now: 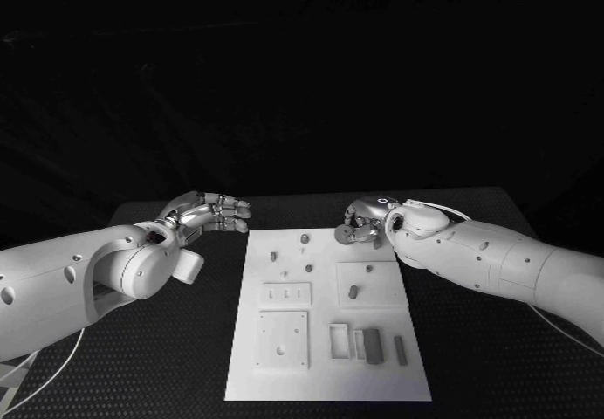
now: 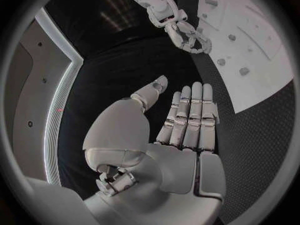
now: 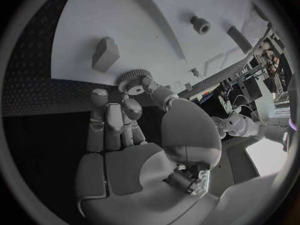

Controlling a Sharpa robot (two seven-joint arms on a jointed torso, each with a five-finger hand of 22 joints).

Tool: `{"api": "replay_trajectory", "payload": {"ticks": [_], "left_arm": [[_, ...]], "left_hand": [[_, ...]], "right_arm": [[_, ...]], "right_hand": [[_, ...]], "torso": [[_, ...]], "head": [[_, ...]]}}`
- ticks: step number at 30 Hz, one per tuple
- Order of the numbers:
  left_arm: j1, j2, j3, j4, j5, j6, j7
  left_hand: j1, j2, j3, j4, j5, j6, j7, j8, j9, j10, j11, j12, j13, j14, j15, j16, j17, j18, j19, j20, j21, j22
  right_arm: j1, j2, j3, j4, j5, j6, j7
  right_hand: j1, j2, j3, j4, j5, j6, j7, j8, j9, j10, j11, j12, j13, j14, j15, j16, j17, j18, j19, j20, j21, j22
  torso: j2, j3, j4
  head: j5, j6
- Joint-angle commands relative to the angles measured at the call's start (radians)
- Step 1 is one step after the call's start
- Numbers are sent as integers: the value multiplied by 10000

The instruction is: Assemble the parts on the task board

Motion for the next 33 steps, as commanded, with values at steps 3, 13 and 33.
{"api": "replay_trajectory", "payload": {"ticks": [3,13,33], "left_arm": [[15,25,11,1,43,138,76],[15,32,11,0,43,131,70],[15,38,11,-1,43,133,56]], "left_hand": [[-85,15,-42,2,19,-51,20,-49,-15,21,45,-49,-13,101,-2,-65,17,-19,28,-50,-54,9],[-83,16,-42,-1,19,-57,25,-54,-18,18,47,-56,-16,103,-3,-72,23,-19,29,-51,-57,11],[-88,17,-46,2,19,-63,38,-60,-22,18,50,-66,-19,106,-3,-84,34,-20,31,-51,-62,13]], "right_arm": [[-160,-3,-104,116,68,773,178],[-160,19,-105,95,20,1034,260],[-165,57,-116,-1,-100,1216,221]], "right_hand": [[-152,-142,-73,56,-51,-165,-3,-95,-50,-113,-43,-104,-79,-128,-17,-2,-98,203,-58,10,-20,161],[-45,16,-8,-23,-50,-115,-134,-33,-20,-72,-163,-67,-30,-107,-118,25,-45,203,-79,3,-16,168],[-69,1180,-57,-342,-50,488,-149,300,77,37,-182,-24,49,-41,-152,92,26,203,-135,8,39,186]], "torso": [[-20,8,-1],[-17,6,-5],[-13,16,-8]], "head": [[17,-25],[39,-21],[35,-37]]}}
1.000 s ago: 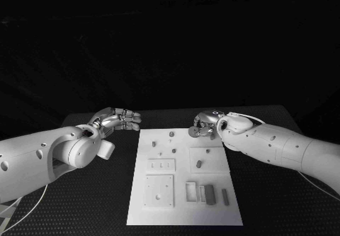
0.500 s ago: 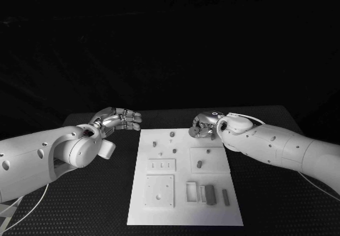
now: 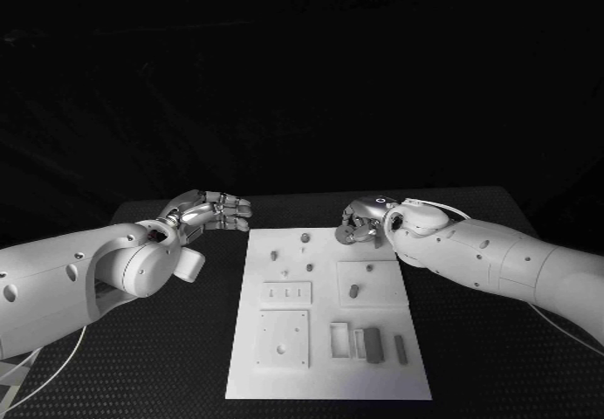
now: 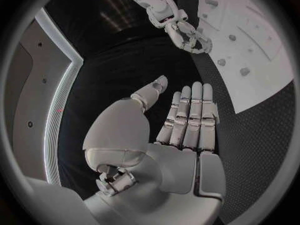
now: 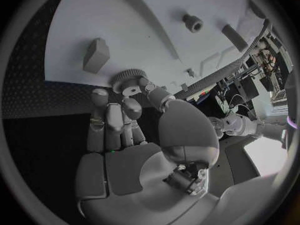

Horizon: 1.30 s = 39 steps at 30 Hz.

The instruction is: Assemble the parts on the task board

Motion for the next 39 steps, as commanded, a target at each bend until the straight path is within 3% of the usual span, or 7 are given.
{"api": "replay_trajectory", "payload": {"ticks": [1,9,13,18,27,32,39], "left_arm": [[15,19,11,15,42,131,68],[15,18,11,18,42,119,58],[15,3,11,29,42,94,34],[15,-10,11,38,42,77,24],[16,-49,11,68,42,63,14],[16,-56,11,85,42,66,8],[16,-61,11,85,42,69,-4]], "left_hand": [[-88,17,-46,2,19,-63,38,-60,-15,18,51,-67,-12,69,34,-45,17,-20,31,-51,-63,16],[-87,18,-46,0,19,-64,41,-61,-16,19,51,-70,-13,70,34,-50,22,-20,32,-52,-65,17],[-87,14,-48,-1,18,-64,43,-62,-16,19,51,-72,-13,71,34,-53,24,-20,31,-52,-67,17],[-89,11,-49,-1,18,-66,47,-63,-17,19,52,-75,-14,72,34,-56,27,-20,32,-51,-68,18],[-88,9,-50,-1,19,-68,50,-65,-19,19,53,-79,-15,73,34,-61,32,-20,33,-52,-70,19],[-90,6,-52,-1,18,-68,51,-66,-20,19,53,-81,-16,74,34,-64,34,-21,33,-52,-71,20],[-94,1,-55,1,18,-70,55,-67,-21,19,54,-85,-17,75,35,-69,39,-22,34,-51,-74,21]], "right_arm": [[-188,33,-117,-31,-253,942,-61],[-236,63,-144,-18,-752,667,-254],[-250,62,-232,20,-1424,437,-394],[-308,55,-311,71,-1812,339,-521],[-427,4,-316,71,-1714,486,-504],[-441,-16,-318,44,-1287,694,-396],[-442,-39,-318,77,-989,657,-282]], "right_hand": [[10,151,3,-77,-55,288,53,82,30,68,6,42,51,50,-31,62,23,166,-63,11,46,183],[108,244,-12,-105,-54,784,-104,312,107,95,-144,99,134,105,-165,87,53,166,-68,-13,88,184],[241,65,-31,-117,-55,803,-130,306,103,101,-171,96,135,133,-198,95,70,166,-74,-36,103,186],[450,-345,-85,-112,-55,794,-134,275,87,91,-178,39,74,145,-209,91,45,166,-67,-58,119,176],[475,-516,-125,-94,-55,776,-124,246,72,89,-169,-4,33,147,-201,82,15,166,-51,-50,117,162],[439,-472,-124,-70,-54,780,-120,239,68,106,-165,-1,45,152,-196,78,11,166,-42,-40,109,151],[328,-105,-94,-62,-54,911,-147,282,84,167,-189,44,121,205,-214,88,48,166,-13,-25,100,137]], "torso": [[4,4,-2],[4,4,-1],[1,0,1],[8,7,-8],[10,15,-18],[6,6,-8],[2,7,-5]], "head": [[1,-5],[1,-15],[-7,-23],[-10,-33],[-5,-62],[-18,-60],[-26,-52]]}}
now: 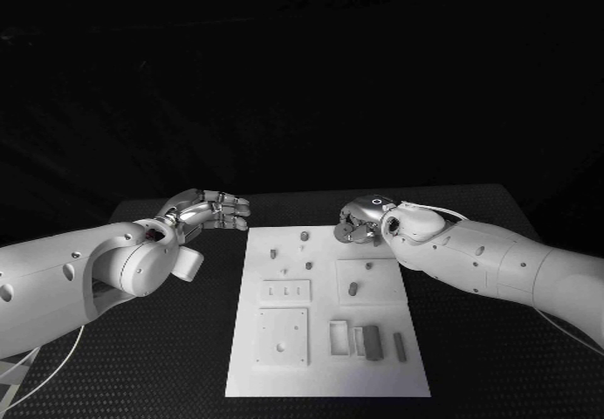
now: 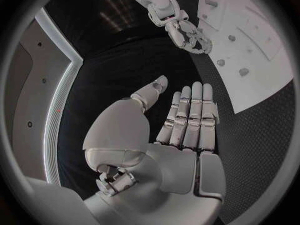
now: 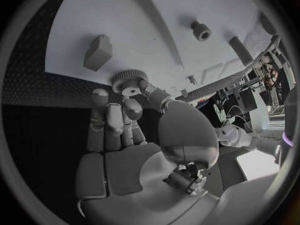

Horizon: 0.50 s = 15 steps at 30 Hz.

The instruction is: Assemble the parts on the task board

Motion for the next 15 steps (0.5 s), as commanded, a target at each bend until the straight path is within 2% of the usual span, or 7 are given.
{"api": "replay_trajectory", "payload": {"ticks": [1,2,7,9,12,15], "left_arm": [[16,1,11,25,42,75,44],[16,-1,11,22,42,71,44],[16,11,11,5,42,79,54],[16,9,11,6,42,77,55],[16,4,11,6,42,59,62],[16,-6,11,9,42,56,67]], "left_hand": [[-95,1,-56,1,18,-35,21,-67,-13,19,54,-47,-10,49,9,-70,15,-22,33,-51,-36,16],[-96,1,-56,2,18,-35,21,-68,-13,19,54,-48,-10,49,9,-70,15,-22,34,-50,-36,16],[-97,-2,-57,1,19,-36,23,-69,-14,19,55,-50,-11,48,10,-74,18,-22,32,-50,-38,16],[-97,-1,-57,2,19,-36,23,-69,-14,19,55,-51,-11,48,10,-75,19,-22,32,-50,-39,17],[-96,0,-57,1,19,-36,23,-69,-15,19,55,-52,-11,48,10,-77,20,-22,32,-51,-40,17],[-95,0,-56,0,19,-36,23,-69,-15,19,55,-53,-12,48,10,-79,22,-22,32,-51,-41,17]], "right_arm": [[-319,-34,-196,-43,90,1203,-78],[-319,-30,-195,-17,77,1164,-72],[-316,-45,-168,185,-93,811,-129],[-310,-62,-101,284,-195,559,-219],[-260,-123,66,548,-529,90,-411],[-152,-210,155,882,-910,-101,-611]], "right_hand": [[-67,242,-15,38,-46,889,-102,98,30,41,-51,26,46,64,-64,49,30,154,34,11,19,138],[-126,320,-21,54,-46,907,-108,102,31,55,-58,36,59,84,-71,53,47,154,48,13,22,137],[-139,370,-11,19,-45,930,-121,106,32,95,-71,67,99,137,-85,67,101,154,67,1,30,139],[-127,365,-6,0,-46,945,-129,110,34,110,-79,73,104,165,-92,75,126,154,80,-9,37,141],[-103,291,-10,-13,-46,997,-147,132,44,140,-95,83,112,214,-107,90,166,154,103,-29,51,145],[-113,207,-22,-2,-46,1041,-163,146,50,181,-111,101,137,261,-123,102,202,154,129,-43,64,147]], "torso": [[-6,-2,8],[-7,-4,11],[-7,-3,14],[-11,-12,23],[-16,-22,23],[-11,-26,25]], "head": [[-6,13],[-7,16],[-7,20],[-5,17],[2,21],[14,31]]}}
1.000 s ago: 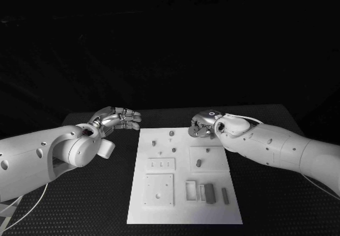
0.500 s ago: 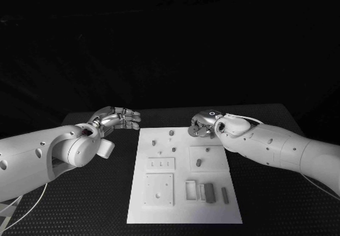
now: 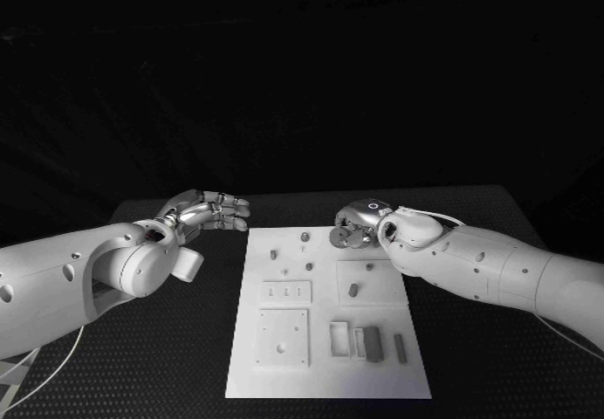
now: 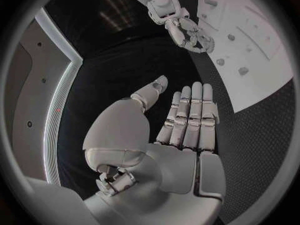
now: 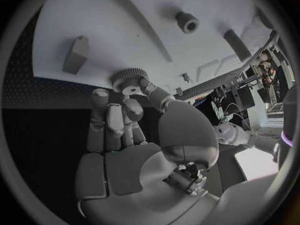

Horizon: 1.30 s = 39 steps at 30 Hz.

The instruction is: Assemble the parts on the task board

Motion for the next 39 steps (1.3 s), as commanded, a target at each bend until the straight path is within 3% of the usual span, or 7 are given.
{"api": "replay_trajectory", "payload": {"ticks": [1,10,14,18,25,34,39], "left_arm": [[16,-8,11,27,42,50,77],[17,-34,11,52,42,31,76],[17,-39,11,73,42,32,79],[18,-64,11,94,42,18,78],[18,-37,12,100,42,21,79],[18,162,15,27,43,34,91],[17,171,16,-4,42,12,91]], "left_hand": [[-94,1,-56,0,19,-35,23,-69,-16,19,55,-54,-13,52,14,-43,14,-21,32,-51,-42,9],[-68,0,-46,-11,19,-34,21,-69,-18,23,54,-60,-14,52,13,-55,24,-20,29,-53,-49,11],[-67,-2,-46,-10,19,-33,20,-69,-18,24,54,-62,-14,52,14,-58,27,-21,29,-52,-50,11],[-66,-3,-46,-9,19,-32,20,-69,-18,25,55,-64,-15,53,14,-61,29,-22,29,-51,-51,12],[-65,-7,-47,-8,19,-32,20,-69,-19,26,55,-66,-15,54,15,-65,33,-22,30,-50,-53,13],[-67,-7,-49,-5,18,-32,23,-70,-20,28,56,-69,-16,56,15,-70,38,-23,31,-50,-55,14],[-67,-6,-49,-4,19,-33,24,-71,-21,27,56,-72,-17,56,16,-74,41,-24,31,-49,-57,15]], "right_arm": [[36,-77,17,293,-823,100,-426],[125,-246,272,1579,-1438,-429,-796],[130,-249,272,1905,-1670,-419,-870],[127,-144,268,2024,-1837,-355,-891],[71,203,164,2022,-1897,-376,-893],[-232,774,71,1485,-1943,-345,-854],[-290,981,71,1271,-1958,-340,-822]], "right_hand": [[36,-97,-5,17,-45,742,-77,30,45,83,-7,64,20,94,16,64,25,138,76,9,66,148],[69,-197,21,20,-45,798,-103,40,48,134,-33,32,-24,188,-12,76,72,138,145,-30,87,142],[78,-216,29,21,-45,813,-110,42,49,152,-40,25,-33,214,-18,77,84,138,163,-40,90,139],[86,-231,36,21,-45,828,-115,45,50,168,-45,18,-41,227,-22,76,79,138,176,-48,91,136],[72,-285,33,27,-45,822,-116,33,44,185,-47,4,-52,232,-27,69,56,138,187,-54,87,130],[65,-341,36,28,-45,804,-114,14,36,200,-46,-9,-61,249,-28,62,49,138,203,-62,83,124],[75,-350,45,25,-45,797,-113,7,33,202,-46,-17,-68,247,-28,58,36,138,208,-67,81,121]], "torso": [[-4,-10,6],[1,4,-11],[-7,-17,8],[5,-4,8],[6,0,-10],[-8,-12,70],[-2,-17,91]], "head": [[16,10],[66,29],[55,29],[87,32],[118,36],[32,-9],[103,-55]]}}
